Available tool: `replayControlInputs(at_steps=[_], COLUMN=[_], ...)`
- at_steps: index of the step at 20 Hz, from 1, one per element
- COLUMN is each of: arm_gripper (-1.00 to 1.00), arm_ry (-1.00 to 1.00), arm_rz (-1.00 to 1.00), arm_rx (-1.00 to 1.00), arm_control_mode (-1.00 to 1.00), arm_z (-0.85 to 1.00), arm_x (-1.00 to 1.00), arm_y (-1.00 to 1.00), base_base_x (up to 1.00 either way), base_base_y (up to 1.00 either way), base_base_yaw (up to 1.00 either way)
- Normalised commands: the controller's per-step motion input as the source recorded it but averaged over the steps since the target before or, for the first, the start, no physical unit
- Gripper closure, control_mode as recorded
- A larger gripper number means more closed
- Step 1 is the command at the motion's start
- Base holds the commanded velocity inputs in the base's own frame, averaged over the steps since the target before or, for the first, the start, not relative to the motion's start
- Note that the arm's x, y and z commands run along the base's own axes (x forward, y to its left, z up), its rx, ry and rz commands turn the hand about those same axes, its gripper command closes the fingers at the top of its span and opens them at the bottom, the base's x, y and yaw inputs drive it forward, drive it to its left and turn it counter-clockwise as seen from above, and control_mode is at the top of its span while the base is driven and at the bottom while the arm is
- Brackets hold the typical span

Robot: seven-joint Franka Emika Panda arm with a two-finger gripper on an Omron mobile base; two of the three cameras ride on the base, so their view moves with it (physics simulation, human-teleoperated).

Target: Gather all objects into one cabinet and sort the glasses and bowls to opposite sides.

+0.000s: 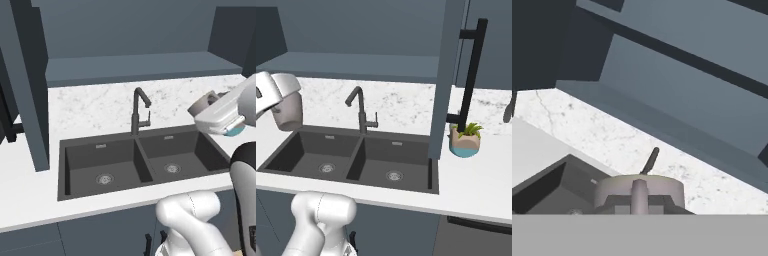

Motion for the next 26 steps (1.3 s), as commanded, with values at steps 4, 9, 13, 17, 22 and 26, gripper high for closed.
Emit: replayControlInputs(at_steps=[4,9,13,17,22,26], arm_gripper=[1.00,1.00,1.00,1.00,1.00,1.00], arm_ry=[0.08,0.05,0.00,0.00,0.00,0.00], arm_rz=[0.00,-0.01,0.00,0.00,0.00,0.00], arm_rx=[0.00,0.00,0.00,0.00,0.00,0.00], arm_control_mode=[-1.00,1.00,1.00,1.00,1.00,1.00], arm_z=[0.00,0.00,0.00,0.00,0.00,0.00], arm_x=[-0.10,-0.17,0.00,0.00,0.00,0.00], arm_y=[0.00,0.03,0.00,0.00,0.00,0.00], base_base_x=[0.00,-0.06,-0.49,-0.63,-0.56,-0.48], base_base_y=[0.00,0.02,0.11,0.05,0.27,0.99], base_base_yaw=[0.00,-0.01,-0.07,-0.15,-0.12,-0.04])
